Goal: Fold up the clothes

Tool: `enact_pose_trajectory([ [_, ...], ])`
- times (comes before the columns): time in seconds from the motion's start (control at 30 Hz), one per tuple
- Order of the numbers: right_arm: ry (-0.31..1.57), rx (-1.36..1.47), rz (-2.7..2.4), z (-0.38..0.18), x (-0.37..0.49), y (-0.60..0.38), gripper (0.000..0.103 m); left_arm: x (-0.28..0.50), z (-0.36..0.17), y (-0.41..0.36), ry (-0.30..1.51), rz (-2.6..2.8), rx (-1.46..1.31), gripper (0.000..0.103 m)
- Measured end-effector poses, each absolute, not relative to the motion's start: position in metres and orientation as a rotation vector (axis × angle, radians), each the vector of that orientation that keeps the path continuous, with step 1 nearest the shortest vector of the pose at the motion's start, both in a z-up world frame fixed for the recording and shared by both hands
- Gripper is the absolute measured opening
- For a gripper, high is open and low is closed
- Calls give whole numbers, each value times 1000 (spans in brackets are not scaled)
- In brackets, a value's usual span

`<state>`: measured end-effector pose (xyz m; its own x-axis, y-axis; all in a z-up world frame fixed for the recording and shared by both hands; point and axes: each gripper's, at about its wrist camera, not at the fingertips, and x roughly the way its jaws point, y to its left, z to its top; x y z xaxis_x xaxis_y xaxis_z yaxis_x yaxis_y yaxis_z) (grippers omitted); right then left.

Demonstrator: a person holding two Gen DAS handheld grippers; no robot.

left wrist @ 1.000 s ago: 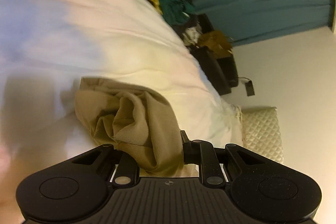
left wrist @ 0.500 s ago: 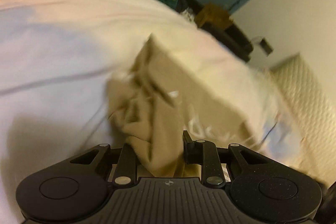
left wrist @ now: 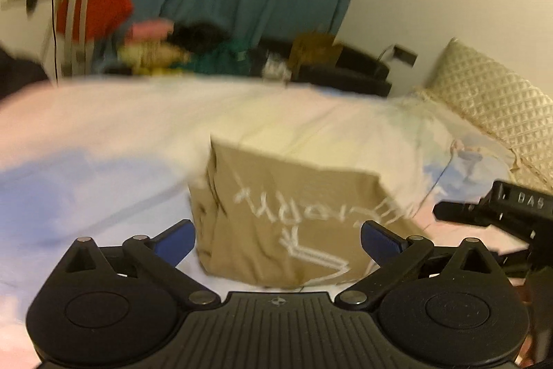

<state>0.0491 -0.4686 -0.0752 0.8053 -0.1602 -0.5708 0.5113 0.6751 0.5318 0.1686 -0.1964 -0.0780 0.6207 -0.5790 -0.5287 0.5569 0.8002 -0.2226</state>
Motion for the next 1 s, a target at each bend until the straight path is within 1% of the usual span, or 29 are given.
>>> enact_pose_trajectory([
  [0.1, 439, 615, -380, -32, 28, -444, 84, 138, -38, -175, 553, -634, -24, 103],
  [0.27, 387, 362, -371, 24, -9, -393, 84, 82, 19, -136, 429, -608, 2, 103],
  [0.43, 353, 245, -320, 40, -46, -356, 84, 30, 51, -90, 347, -568, 9, 103],
  [0.67, 292, 175, -302, 37, -83, -320, 84, -15, 55, -50, 295, -530, 26, 103],
  [0.87, 250, 135, -320, 19, -97, -296, 84, -28, 37, -43, 291, -542, 7, 103],
  [1.0, 260, 167, -326, 2, -97, -288, 84, -29, 18, -46, 291, -538, -1, 103],
])
